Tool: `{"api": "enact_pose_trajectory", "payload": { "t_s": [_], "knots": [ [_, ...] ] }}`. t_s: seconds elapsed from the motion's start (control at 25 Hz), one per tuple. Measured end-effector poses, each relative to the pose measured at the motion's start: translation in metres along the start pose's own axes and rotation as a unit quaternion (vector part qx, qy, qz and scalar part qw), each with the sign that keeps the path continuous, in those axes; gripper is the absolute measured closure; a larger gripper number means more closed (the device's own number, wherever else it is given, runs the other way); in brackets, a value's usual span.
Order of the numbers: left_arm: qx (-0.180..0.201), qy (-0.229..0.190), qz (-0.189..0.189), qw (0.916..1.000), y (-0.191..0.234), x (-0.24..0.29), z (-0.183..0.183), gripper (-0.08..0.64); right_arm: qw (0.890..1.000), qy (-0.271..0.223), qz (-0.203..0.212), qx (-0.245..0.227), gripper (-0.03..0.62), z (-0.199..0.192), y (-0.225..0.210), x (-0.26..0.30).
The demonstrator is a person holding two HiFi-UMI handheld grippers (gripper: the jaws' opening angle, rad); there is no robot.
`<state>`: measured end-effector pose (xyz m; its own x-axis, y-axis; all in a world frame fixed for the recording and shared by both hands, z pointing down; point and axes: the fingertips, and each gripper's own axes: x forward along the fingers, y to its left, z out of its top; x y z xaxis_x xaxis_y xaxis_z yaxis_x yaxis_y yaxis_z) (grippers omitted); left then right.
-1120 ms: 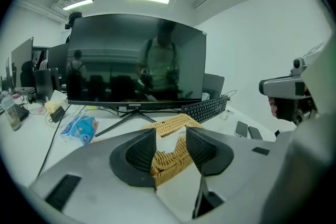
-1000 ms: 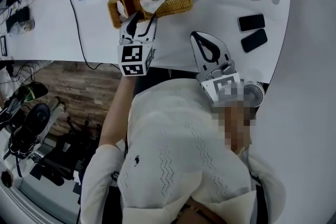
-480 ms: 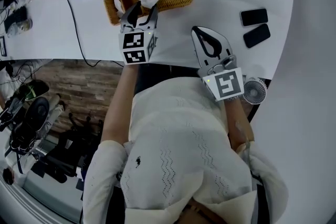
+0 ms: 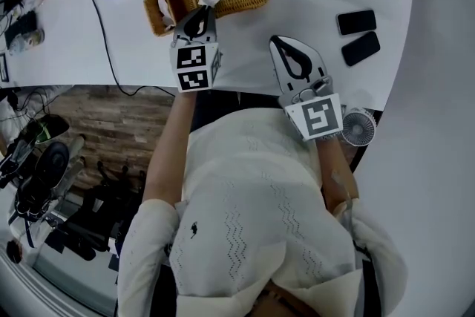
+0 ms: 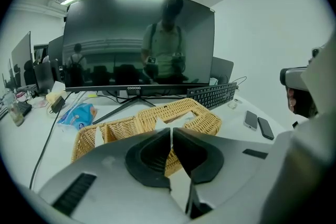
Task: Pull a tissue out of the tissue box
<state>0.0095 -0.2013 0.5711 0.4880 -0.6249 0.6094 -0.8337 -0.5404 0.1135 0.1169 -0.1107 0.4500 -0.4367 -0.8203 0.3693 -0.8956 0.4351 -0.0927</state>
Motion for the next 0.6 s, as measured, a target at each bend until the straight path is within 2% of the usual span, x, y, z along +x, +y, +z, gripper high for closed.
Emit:
{"api": "enact_pose_trajectory", "payload": {
  "t_s": [0.28, 0.6],
  "knots": [
    [-0.003, -0.007, -0.02, 0.9998, -0.007, -0.008, 0.0, 0.54, 1.0, 0.002, -0.004, 0.001, 0.591, -0.001, 0.0, 0.001],
    [0.0, -0.009, -0.014, 0.9999, -0.007, -0.016, -0.003, 0.54, 1.0, -0.002, 0.003, -0.006, 0.591, 0.0, 0.008, -0.001]
  ]
}}
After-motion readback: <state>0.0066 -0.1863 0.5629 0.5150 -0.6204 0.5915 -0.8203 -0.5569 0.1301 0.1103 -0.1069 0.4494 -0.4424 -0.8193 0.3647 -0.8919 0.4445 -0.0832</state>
